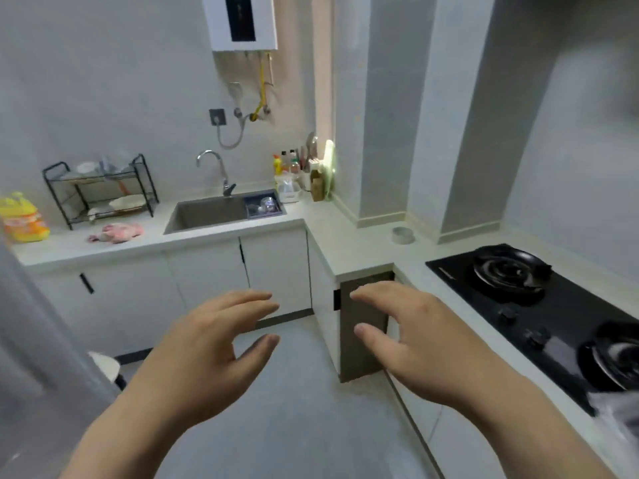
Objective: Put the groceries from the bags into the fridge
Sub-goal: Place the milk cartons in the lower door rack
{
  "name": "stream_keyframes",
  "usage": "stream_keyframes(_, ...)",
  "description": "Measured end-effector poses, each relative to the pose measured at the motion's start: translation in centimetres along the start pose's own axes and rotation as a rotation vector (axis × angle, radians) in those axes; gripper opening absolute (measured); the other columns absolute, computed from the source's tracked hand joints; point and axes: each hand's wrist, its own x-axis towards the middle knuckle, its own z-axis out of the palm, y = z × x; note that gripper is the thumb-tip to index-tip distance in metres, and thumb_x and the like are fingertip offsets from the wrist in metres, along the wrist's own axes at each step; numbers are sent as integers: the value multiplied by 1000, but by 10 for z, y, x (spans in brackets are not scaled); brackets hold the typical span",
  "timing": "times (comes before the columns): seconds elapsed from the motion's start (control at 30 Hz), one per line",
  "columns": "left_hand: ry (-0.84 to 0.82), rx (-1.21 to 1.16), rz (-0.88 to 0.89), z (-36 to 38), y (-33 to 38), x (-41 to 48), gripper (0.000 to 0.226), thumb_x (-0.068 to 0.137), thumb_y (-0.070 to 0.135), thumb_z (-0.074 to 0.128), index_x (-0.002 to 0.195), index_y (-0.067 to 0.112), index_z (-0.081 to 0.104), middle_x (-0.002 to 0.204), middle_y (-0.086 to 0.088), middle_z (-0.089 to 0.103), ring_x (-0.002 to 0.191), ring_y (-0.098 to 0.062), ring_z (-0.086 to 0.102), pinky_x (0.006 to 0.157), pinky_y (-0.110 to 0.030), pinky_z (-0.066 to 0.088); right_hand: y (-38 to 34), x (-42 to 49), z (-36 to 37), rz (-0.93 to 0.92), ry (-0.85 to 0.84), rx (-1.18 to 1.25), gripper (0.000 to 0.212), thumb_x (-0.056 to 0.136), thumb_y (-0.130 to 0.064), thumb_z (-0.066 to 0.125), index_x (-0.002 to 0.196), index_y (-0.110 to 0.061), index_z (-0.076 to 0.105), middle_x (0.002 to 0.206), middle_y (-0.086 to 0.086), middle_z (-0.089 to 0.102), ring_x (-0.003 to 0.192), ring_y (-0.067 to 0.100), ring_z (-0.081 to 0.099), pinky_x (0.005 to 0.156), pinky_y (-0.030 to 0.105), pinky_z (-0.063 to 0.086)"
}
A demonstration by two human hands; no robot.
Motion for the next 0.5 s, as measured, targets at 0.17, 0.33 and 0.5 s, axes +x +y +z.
stream_keyframes(0.17,-185,-131,211,63,71,67,44,87,55,49,131,50,48,127,43,34,119,14,36,102,-18,41,79,-51,-32,259,72,-46,43,96,-43,51,139,-40,46,141,-28,44,128,-9,37,100,8,26)
stream_keyframes(0.33,-279,-258,436,128,137,133,46,84,63,44,128,51,50,120,51,29,118,18,32,102,-13,36,141,-100,-66,542,161,-97,42,96,-46,49,138,-42,44,138,-33,40,127,-9,37,103,13,31)
stream_keyframes(0.5,-396,-321,626,193,193,187,42,89,54,50,130,50,49,129,43,35,121,19,31,90,1,22,187,-126,-90,787,215,-128,41,97,-45,50,138,-44,44,135,-34,40,124,-8,39,87,2,30)
